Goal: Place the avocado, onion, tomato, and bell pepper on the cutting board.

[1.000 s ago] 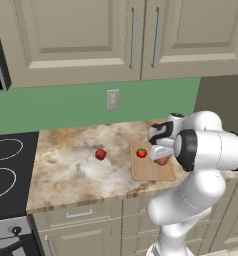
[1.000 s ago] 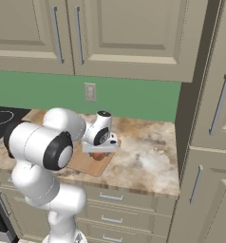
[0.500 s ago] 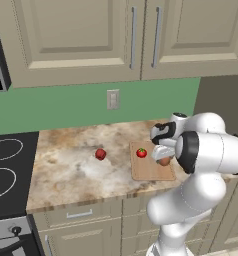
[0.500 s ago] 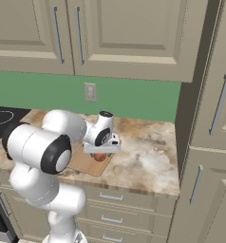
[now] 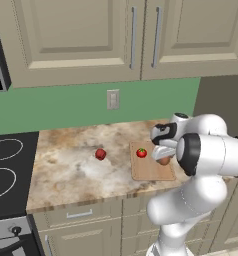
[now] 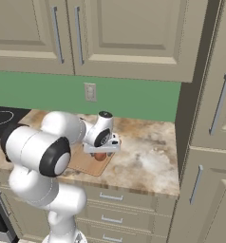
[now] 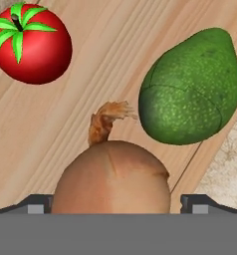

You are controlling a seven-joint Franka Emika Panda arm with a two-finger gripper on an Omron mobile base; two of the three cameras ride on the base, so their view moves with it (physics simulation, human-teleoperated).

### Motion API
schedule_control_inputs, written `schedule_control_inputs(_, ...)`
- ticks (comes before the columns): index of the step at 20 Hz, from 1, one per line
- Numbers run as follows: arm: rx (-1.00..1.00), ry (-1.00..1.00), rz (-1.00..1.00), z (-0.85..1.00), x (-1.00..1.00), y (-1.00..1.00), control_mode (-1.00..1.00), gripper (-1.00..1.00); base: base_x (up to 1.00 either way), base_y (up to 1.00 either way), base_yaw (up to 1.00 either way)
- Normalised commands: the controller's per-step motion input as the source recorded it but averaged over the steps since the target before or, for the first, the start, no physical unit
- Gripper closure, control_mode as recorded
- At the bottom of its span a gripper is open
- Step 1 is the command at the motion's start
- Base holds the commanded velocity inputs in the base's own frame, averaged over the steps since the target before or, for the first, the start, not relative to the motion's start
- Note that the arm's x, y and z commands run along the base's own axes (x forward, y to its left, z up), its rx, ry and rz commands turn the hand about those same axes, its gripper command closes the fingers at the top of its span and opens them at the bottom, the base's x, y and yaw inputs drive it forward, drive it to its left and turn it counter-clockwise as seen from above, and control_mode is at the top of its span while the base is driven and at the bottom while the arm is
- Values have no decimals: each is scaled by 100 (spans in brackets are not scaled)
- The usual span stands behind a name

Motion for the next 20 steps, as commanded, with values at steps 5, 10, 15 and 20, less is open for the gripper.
schedule_control_inputs(5,0,-5,0,0,0,3,-100,-100,0,0,0)
schedule_control_inputs(10,0,-6,0,2,0,4,-100,-100,0,0,0)
schedule_control_inputs(15,0,-8,0,20,0,0,-100,-100,0,0,0)
schedule_control_inputs(20,0,-7,0,46,-15,7,-100,-100,0,0,0)
